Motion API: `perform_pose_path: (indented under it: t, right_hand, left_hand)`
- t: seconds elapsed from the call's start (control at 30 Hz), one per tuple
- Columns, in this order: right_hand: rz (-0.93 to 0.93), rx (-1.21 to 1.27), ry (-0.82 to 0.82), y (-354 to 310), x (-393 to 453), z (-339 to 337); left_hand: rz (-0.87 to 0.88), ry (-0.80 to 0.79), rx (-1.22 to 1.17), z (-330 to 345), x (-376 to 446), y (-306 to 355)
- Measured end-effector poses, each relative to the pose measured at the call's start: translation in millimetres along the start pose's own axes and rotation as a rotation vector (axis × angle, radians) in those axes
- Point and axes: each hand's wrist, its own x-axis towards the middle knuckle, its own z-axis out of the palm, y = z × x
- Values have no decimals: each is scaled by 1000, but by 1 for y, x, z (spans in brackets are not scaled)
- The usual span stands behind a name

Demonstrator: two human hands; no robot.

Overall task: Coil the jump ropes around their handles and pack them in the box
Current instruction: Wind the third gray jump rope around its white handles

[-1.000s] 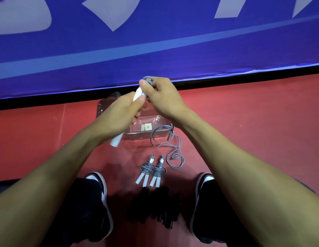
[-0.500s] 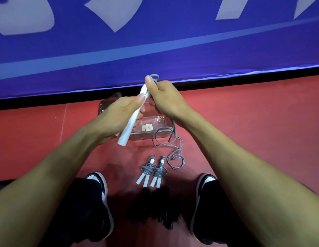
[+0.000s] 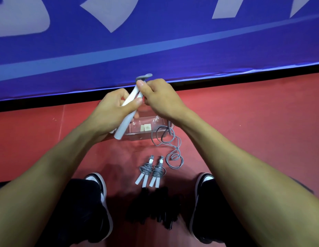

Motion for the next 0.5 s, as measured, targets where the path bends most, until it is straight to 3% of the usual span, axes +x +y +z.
perform_pose_path:
  t: [0.1, 0.23, 0.5]
  right_hand:
    - [-36, 13, 26, 5, 1, 1]
    - [-98, 51, 40, 4, 1, 4]
    - [-19, 48, 16, 1, -2, 1]
  left_hand:
    - [-95, -109, -96, 0, -3, 8]
    - [-188, -134, -177, -6, -2, 6]
    - [-58, -2, 10, -2, 0, 0]
